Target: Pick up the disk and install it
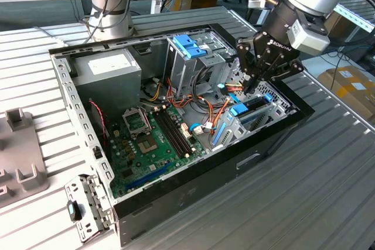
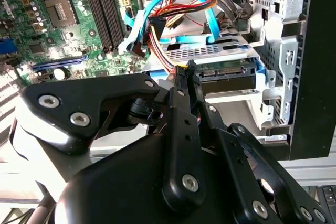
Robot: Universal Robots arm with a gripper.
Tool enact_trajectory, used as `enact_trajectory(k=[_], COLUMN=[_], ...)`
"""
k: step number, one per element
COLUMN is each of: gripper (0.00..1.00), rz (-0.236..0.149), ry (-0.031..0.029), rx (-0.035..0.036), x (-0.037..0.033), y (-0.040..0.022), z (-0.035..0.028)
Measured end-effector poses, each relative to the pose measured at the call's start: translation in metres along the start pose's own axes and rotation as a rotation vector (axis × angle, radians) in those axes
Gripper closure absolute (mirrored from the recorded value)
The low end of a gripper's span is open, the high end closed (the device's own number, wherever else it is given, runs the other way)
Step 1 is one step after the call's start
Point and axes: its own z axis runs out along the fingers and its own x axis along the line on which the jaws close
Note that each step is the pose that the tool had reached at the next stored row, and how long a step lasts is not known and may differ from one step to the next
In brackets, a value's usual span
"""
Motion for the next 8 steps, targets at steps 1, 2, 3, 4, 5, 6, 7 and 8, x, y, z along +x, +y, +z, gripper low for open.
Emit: enact_trajectory(k=[1,2,3,4,5,6,7,8], gripper=[0.83,0.83,0.83,0.83,0.83,0.83,0.83,0.83], rz=[0.0,0.004,0.009,0.024,0.045,0.068,0.085,0.094], ry=[0.0001,-0.0001,-0.0002,-0.0007,-0.0015,-0.0022,-0.0027,-0.003], rx=[0.0,0.0002,0.0006,0.0021,0.004,0.0061,0.0076,0.0084], x=[-0.0001,-0.0001,-0.0001,0.0,0.0003,0.0007,0.001,0.0012], y=[0.0001,0.0001,0.0,0.0,-0.0002,-0.0004,-0.0005,-0.0007], z=[0.0001,0.0002,0.0003,0.0009,0.0018,0.0032,0.0043,0.0048])
